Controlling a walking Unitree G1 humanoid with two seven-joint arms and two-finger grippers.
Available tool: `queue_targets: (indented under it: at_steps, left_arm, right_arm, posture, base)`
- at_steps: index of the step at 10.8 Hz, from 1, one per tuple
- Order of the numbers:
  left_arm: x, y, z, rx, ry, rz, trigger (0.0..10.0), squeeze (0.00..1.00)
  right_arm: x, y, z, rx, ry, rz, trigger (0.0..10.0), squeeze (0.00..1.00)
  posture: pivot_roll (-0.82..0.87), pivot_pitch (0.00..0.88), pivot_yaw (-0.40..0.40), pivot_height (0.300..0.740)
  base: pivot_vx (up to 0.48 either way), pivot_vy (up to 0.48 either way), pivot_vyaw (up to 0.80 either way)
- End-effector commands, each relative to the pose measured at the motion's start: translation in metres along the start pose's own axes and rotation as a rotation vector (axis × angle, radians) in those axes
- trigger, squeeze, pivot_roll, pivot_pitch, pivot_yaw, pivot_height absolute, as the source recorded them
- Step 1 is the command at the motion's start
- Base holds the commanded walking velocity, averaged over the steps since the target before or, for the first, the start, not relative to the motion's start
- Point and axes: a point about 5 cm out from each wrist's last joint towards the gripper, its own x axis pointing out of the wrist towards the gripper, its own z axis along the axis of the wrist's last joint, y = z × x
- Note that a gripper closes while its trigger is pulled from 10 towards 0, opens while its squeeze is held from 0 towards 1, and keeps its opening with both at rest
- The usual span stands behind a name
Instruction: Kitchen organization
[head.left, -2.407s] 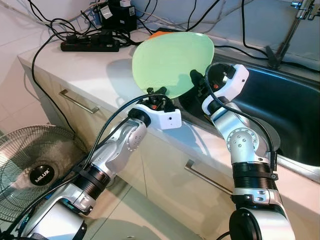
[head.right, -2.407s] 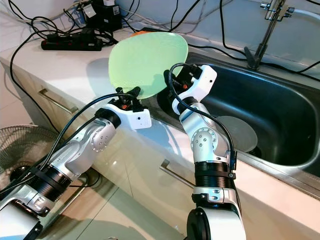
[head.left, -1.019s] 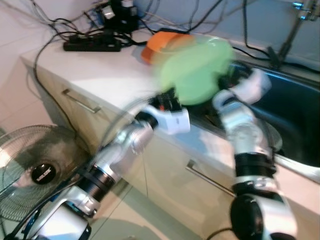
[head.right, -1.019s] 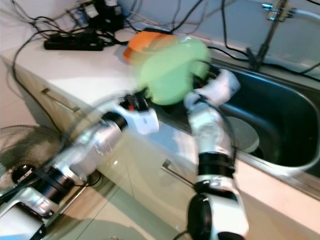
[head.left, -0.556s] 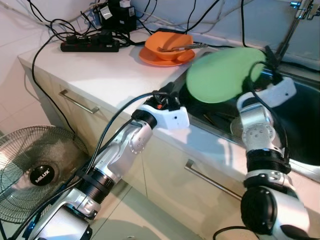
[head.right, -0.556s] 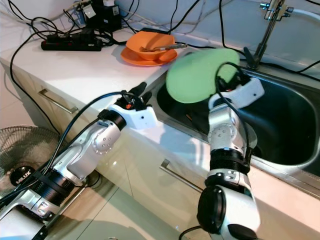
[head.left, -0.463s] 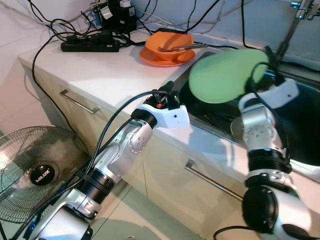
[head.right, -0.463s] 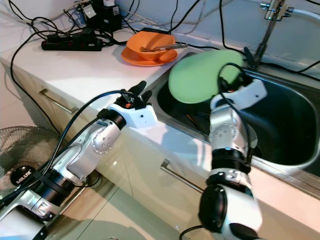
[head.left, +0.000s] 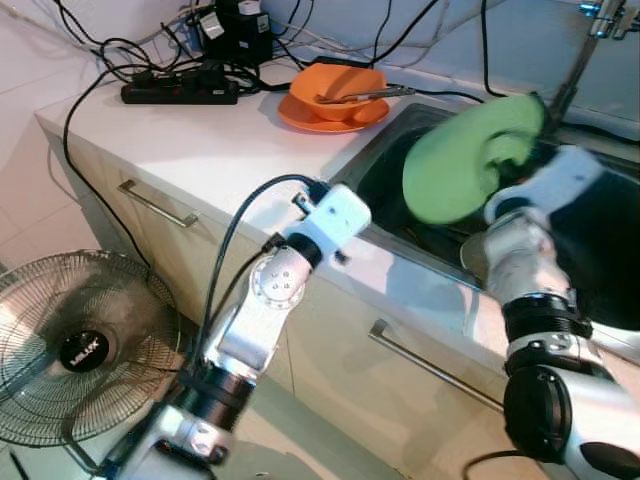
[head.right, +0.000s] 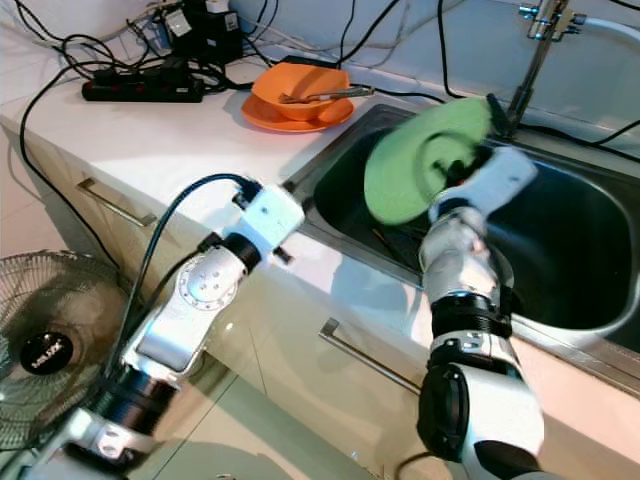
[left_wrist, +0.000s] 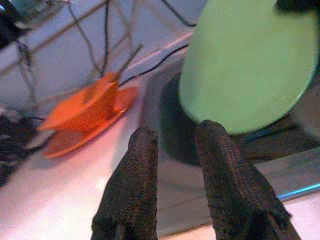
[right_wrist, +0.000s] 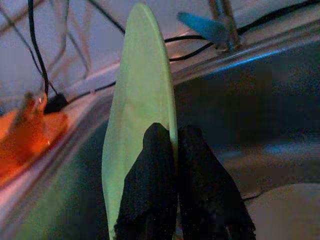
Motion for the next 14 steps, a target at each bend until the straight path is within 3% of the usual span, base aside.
queue_targets:
  at_steps: [1,2,6,11,14]
  left_arm:
    - [-0.004,0.001,0.001,-0.084,0.007,-0.024,10.0,0.0]
    - [-0.005,0.001,0.0,-0.141,0.026,-0.04,10.0,0.0]
    - [-0.016,-0.004,-0.013,-0.284,0.141,-0.116,10.0,0.0]
    - [-0.023,-0.004,-0.011,-0.327,0.214,-0.133,10.0,0.0]
    - [-0.023,-0.009,-0.01,-0.341,0.227,-0.15,10.0,0.0]
  right_arm:
    - [0.006,0.012,0.02,-0.094,-0.084,0.04,10.0,0.0]
    - [0.007,0.011,0.017,-0.169,-0.069,0.045,10.0,0.0]
    - [0.007,0.017,0.0,-0.263,0.003,0.084,10.0,0.0]
    - [0.002,0.018,-0.027,-0.308,0.124,0.119,10.0,0.0]
    - [0.0,0.021,-0.032,-0.31,0.144,0.143,10.0,0.0]
  posture:
    - [0.2,0.052,0.012,0.74]
    - [0.2,0.055,0.01,0.74]
    - [0.21,0.064,0.009,0.74]
    - [0.22,0.074,0.011,0.74]
    - [0.22,0.073,0.014,0.74]
  base:
    - [0.0,0.0,0.0]
    - [0.0,0.0,0.0]
    - [0.0,0.0,0.0]
    - [0.0,0.0,0.0]
    - [0.0,0.0,0.0]
